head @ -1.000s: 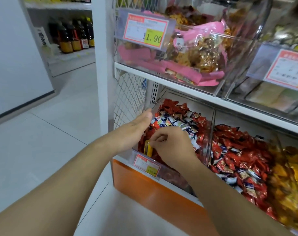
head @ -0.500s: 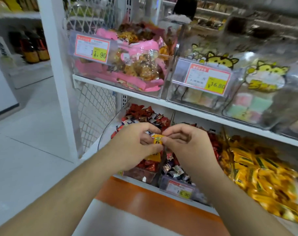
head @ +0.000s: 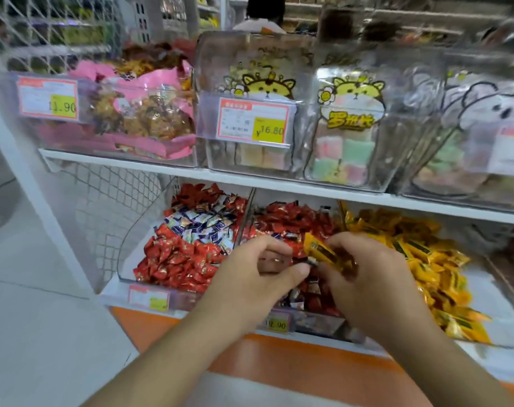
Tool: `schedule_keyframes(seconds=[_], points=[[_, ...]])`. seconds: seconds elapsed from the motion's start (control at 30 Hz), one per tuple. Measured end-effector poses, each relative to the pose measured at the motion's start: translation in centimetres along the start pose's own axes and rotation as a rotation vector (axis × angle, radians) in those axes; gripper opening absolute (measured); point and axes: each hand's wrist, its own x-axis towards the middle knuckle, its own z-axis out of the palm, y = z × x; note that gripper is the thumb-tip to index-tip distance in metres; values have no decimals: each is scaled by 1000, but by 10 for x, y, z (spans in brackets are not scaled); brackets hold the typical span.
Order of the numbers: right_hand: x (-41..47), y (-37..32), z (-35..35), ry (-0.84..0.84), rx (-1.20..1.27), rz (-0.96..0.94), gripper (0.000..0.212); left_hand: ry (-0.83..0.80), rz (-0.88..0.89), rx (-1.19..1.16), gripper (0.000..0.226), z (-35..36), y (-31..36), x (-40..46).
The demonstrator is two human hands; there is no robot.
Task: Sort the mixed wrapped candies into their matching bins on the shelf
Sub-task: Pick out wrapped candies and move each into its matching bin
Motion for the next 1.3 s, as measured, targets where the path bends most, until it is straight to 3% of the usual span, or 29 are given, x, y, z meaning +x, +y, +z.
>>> schedule_keyframes(seconds=[0.1,0.2,0.33,0.47,0.53,0.63,0.73,0.83,0.97,1.13,1.3], points=[[14,40,-19,115,-151,195,27,87,29,90,10,-18,-7,13],[22,75,-29,104,-259,386,38,176,50,206,9,-39,-19,27],[25,78,-20,29,-219,417,51,214,68,347,16,-67,-39,41],[22,46,-2,-6,-112,239,51,209,146,554,26,-95,-48,45],[21,27,9,-42,-53,93,48,86,155,737,31,-108,-60,49],[20,3,31,-122,39,-62,50,-204,93,850,59,-114,-79,53],[21,-18,49,-201,94,-221,55,-305,53,846,75,-116,-91,59],[24,-37,66,-317,134,-355,59,-288,89,876,68,-120,-93,68],[25,-44,84,-427,104,-388,53,-230,119,895,49,-125,-95,73],[25,-42,85,-408,37,-396,46,-100,64,879,33,-147,-104,70],[22,-44,85,-406,71,-369,45,85,57,841,39,-159,-95,67]])
